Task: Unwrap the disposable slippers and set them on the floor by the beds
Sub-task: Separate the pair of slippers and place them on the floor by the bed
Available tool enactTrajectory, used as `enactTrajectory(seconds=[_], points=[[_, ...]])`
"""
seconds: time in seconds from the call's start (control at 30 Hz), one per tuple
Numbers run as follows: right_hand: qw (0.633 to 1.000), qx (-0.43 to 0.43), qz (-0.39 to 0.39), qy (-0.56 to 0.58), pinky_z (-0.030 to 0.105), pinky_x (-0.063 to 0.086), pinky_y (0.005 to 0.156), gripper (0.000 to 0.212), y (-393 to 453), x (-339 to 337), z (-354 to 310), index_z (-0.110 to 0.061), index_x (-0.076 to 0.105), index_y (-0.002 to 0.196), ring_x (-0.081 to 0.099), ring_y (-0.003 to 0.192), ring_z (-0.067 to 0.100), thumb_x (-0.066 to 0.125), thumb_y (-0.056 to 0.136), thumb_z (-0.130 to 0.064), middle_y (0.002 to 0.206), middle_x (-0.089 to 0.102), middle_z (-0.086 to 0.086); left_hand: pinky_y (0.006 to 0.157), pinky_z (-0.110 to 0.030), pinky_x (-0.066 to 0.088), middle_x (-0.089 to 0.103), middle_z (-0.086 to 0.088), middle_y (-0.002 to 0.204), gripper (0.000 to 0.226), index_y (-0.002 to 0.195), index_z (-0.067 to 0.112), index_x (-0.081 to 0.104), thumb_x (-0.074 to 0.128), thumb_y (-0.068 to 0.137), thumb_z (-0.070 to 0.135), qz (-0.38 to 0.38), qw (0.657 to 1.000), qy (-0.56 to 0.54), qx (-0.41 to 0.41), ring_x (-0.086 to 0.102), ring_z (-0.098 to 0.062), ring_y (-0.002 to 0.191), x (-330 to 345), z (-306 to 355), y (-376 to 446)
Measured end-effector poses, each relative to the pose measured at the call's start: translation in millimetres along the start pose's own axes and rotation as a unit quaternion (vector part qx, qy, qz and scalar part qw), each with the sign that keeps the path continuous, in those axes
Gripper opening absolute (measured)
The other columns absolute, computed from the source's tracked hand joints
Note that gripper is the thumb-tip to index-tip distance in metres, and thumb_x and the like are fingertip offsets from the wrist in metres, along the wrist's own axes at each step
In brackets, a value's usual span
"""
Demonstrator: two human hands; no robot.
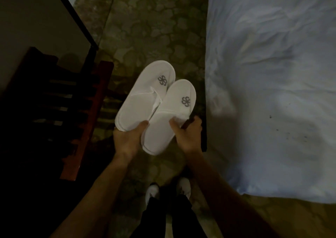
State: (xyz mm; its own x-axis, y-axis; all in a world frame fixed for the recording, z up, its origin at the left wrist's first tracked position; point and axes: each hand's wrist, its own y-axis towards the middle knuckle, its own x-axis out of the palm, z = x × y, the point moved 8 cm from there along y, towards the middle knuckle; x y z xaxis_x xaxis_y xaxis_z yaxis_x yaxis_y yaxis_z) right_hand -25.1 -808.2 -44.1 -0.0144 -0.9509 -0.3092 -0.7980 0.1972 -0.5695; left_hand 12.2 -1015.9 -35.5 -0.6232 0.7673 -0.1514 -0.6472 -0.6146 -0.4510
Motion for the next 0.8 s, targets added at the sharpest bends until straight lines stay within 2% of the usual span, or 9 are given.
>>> enactTrajectory(seconds=[0.07, 0.13, 0.27, 0.37, 0.43, 0.5, 0.57, 0.7, 0.8], points=[[0.991, -0.057, 0.012, -0.116, 0.027, 0.025, 0.107, 0.091, 14, -13, -30, -0.011, 0.017, 0.151, 0.031, 0.140, 0.029, 0.069, 0.084, -0.042, 0.153, 0.024, 0.011, 0.099, -0.038, 0.050, 0.066, -0.002, 0.121, 0.058, 0.120, 0.019, 0.062, 0.084, 0.069, 0.003, -0.012, 0.999, 0.001, 0.031, 0.063, -0.020, 0.111, -8, 8, 13], [0.978, -0.111, 0.012, -0.174, 0.031, 0.022, 0.112, 0.089, 35, -19, -62, -0.016, 0.016, 0.152, 0.024, 0.144, 0.028, 0.063, 0.085, -0.051, 0.157, 0.019, 0.008, 0.096, -0.036, 0.051, 0.066, 0.002, 0.117, 0.053, 0.113, 0.026, 0.063, 0.082, 0.071, 0.000, -0.029, 0.998, 0.007, 0.056, 0.064, -0.018, 0.109, -16, 14, 27], [0.966, -0.131, -0.056, -0.217, 0.042, 0.028, 0.113, 0.088, 85, -7, -96, -0.021, 0.015, 0.154, 0.028, 0.143, 0.028, 0.054, 0.086, -0.061, 0.157, 0.024, 0.008, 0.088, -0.033, 0.055, 0.068, 0.004, 0.125, 0.073, 0.131, 0.020, 0.058, 0.085, 0.065, 0.007, -0.087, 0.995, 0.015, 0.054, 0.066, -0.012, 0.111, -31, 15, 49], [0.964, -0.140, -0.112, -0.198, 0.034, 0.046, 0.093, 0.075, 113, 10, -104, -0.021, 0.039, 0.144, 0.055, 0.115, 0.020, 0.055, 0.084, -0.064, 0.128, 0.054, -0.001, 0.085, -0.032, 0.056, 0.071, 0.008, 0.117, 0.074, 0.127, 0.024, 0.061, 0.086, 0.058, 0.014, -0.116, 0.993, 0.019, 0.019, 0.069, -0.009, 0.105, -40, 7, 54], [0.952, -0.154, -0.151, -0.216, 0.028, 0.050, 0.076, 0.044, 124, 20, -97, -0.023, 0.064, 0.110, 0.066, 0.091, 0.013, 0.057, 0.085, -0.059, 0.098, 0.068, -0.006, 0.081, -0.030, 0.056, 0.073, 0.011, 0.111, 0.071, 0.122, 0.028, 0.064, 0.087, 0.056, 0.013, -0.139, 0.990, 0.030, 0.004, 0.070, -0.007, 0.101, -43, 0, 54], [0.951, -0.152, -0.184, -0.197, 0.016, 0.048, 0.060, 0.022, 126, 27, -86, -0.022, 0.064, 0.083, 0.066, 0.066, -0.001, 0.060, 0.092, -0.041, 0.071, 0.067, -0.012, 0.078, -0.027, 0.055, 0.071, 0.008, 0.115, 0.073, 0.127, 0.026, 0.060, 0.085, 0.061, 0.009, -0.148, 0.988, 0.048, -0.009, 0.069, -0.008, 0.103, -48, -5, 54], [0.955, -0.162, -0.177, -0.176, 0.011, 0.043, 0.050, 0.026, 125, 27, -79, -0.013, 0.060, 0.074, 0.057, 0.050, -0.007, 0.060, 0.094, -0.030, 0.061, 0.060, -0.007, 0.079, -0.028, 0.056, 0.070, 0.006, 0.116, 0.070, 0.127, 0.025, 0.060, 0.084, 0.063, 0.006, -0.149, 0.987, 0.055, -0.024, 0.069, -0.009, 0.103, -53, -13, 57], [0.940, -0.162, -0.147, -0.261, 0.025, 0.039, 0.070, 0.036, 127, 31, -53, -0.010, 0.062, 0.105, 0.056, 0.081, 0.013, 0.050, 0.096, -0.043, 0.093, 0.058, 0.001, 0.097, -0.042, 0.051, 0.068, -0.001, 0.119, 0.060, 0.123, 0.021, 0.062, 0.082, 0.069, 0.004, -0.121, 0.989, 0.070, -0.046, 0.064, -0.021, 0.110, -57, -29, 62], [0.931, -0.178, -0.091, -0.305, 0.025, 0.031, 0.079, 0.046, 128, 26, -43, -0.006, 0.056, 0.118, 0.052, 0.098, 0.021, 0.043, 0.099, -0.045, 0.108, 0.055, 0.008, 0.096, -0.041, 0.051, 0.067, -0.002, 0.123, 0.059, 0.126, 0.019, 0.061, 0.080, 0.073, 0.002, -0.140, 0.986, 0.080, -0.031, 0.064, -0.020, 0.112, -50, -33, 67]])
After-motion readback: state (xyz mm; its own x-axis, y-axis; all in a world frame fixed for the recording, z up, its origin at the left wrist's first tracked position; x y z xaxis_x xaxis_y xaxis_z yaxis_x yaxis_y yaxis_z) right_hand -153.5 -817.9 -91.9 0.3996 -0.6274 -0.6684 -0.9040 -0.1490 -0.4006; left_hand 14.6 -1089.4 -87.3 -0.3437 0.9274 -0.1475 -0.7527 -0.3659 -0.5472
